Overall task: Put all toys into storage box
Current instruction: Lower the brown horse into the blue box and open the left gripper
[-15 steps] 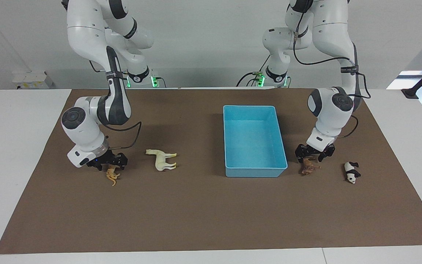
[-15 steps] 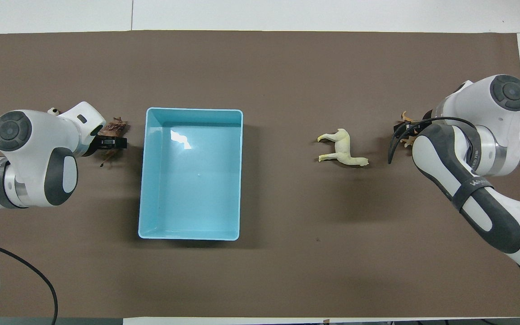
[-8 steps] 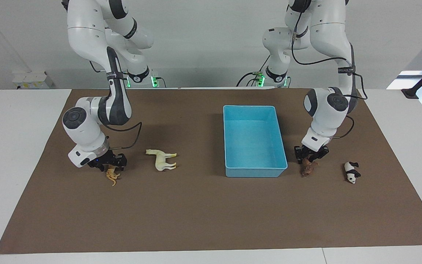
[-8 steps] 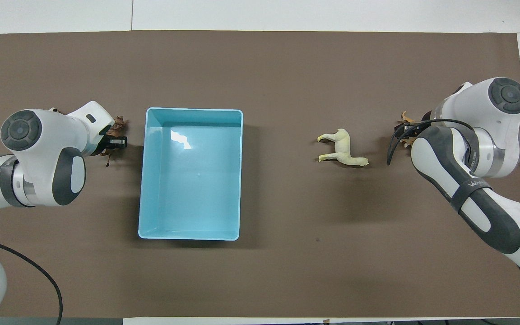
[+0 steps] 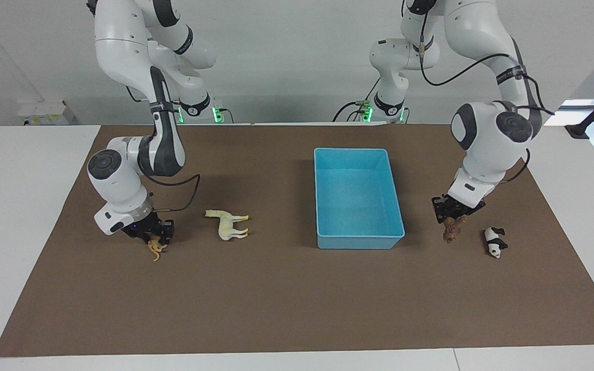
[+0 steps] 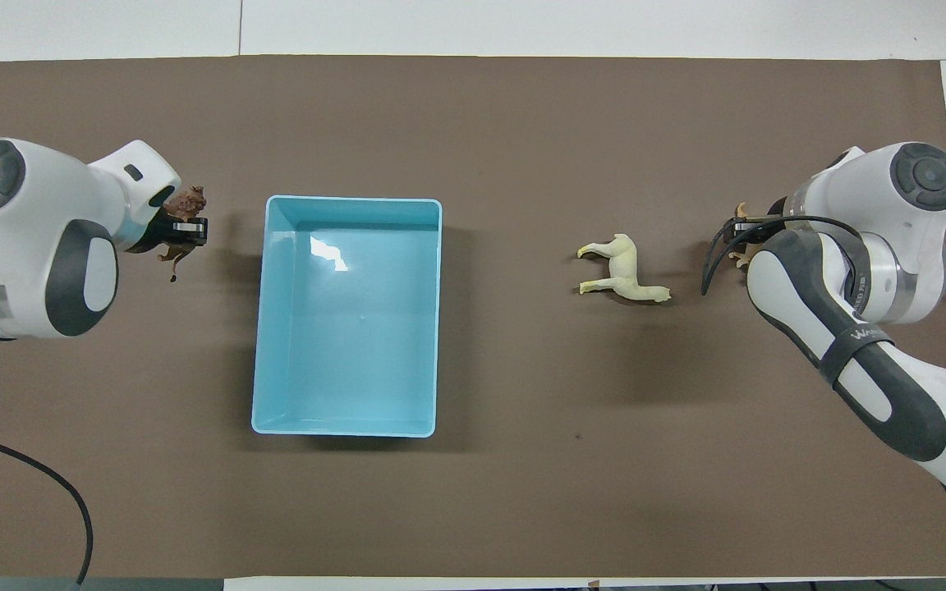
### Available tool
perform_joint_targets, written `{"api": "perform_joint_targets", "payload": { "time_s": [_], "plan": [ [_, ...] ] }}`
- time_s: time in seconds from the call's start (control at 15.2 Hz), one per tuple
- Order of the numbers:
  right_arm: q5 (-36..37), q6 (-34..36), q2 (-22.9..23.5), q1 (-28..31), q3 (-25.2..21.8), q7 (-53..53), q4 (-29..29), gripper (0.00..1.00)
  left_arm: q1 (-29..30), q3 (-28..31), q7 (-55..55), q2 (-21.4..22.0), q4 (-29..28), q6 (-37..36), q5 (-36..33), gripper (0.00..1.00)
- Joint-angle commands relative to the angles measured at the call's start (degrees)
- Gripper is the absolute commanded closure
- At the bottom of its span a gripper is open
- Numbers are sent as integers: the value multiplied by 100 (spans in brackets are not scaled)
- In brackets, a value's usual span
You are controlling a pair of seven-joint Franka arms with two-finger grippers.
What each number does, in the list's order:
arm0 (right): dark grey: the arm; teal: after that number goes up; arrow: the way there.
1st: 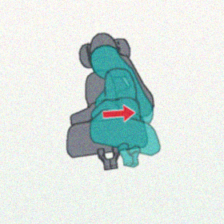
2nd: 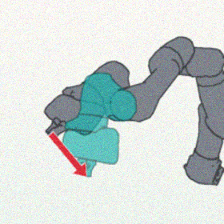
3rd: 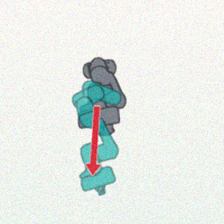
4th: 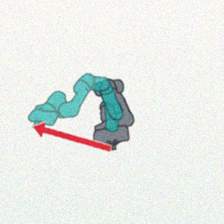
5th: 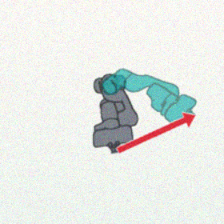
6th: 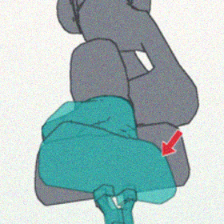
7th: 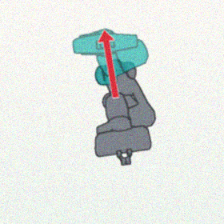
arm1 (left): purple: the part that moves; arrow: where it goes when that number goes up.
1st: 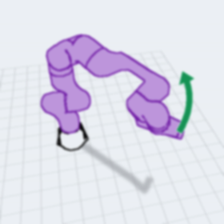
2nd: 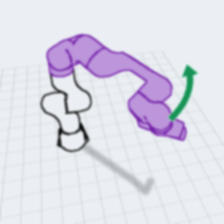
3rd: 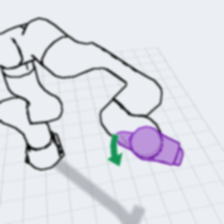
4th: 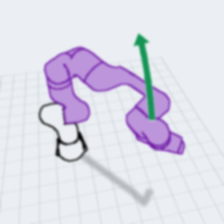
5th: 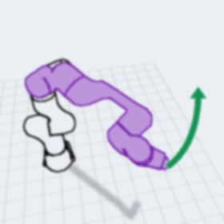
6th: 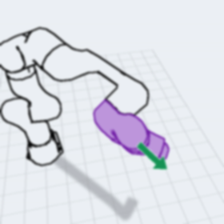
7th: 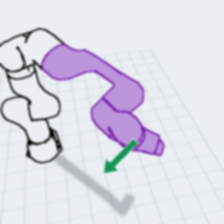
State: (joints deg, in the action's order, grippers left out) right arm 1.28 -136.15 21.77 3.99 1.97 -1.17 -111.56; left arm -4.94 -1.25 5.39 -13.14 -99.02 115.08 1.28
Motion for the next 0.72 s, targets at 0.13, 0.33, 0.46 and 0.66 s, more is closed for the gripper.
{"api": "perform_joint_targets", "payload": {
  "time_s": [0.13, 0.33, 0.46, 0.66],
  "plan": [
    [65, -158, -14, 22, 14, -130, -112, 100, -1085, -192, 1997, 461, -55, -487, 100, 100],
    [74, -44, -23, -13, 14, -94, -42, 100, -1650, -183, 2440, 733, -643, -451, 91, 45],
    [74, 349, -41, -144, 14, -103, 212, 100, -1686, -183, 2352, 795, -671, -521, 83, 0],
    [83, 1394, -93, -285, 14, -103, 1045, 100, -1651, -183, 2274, 866, -610, -513, 48, 0]
  ]
}}
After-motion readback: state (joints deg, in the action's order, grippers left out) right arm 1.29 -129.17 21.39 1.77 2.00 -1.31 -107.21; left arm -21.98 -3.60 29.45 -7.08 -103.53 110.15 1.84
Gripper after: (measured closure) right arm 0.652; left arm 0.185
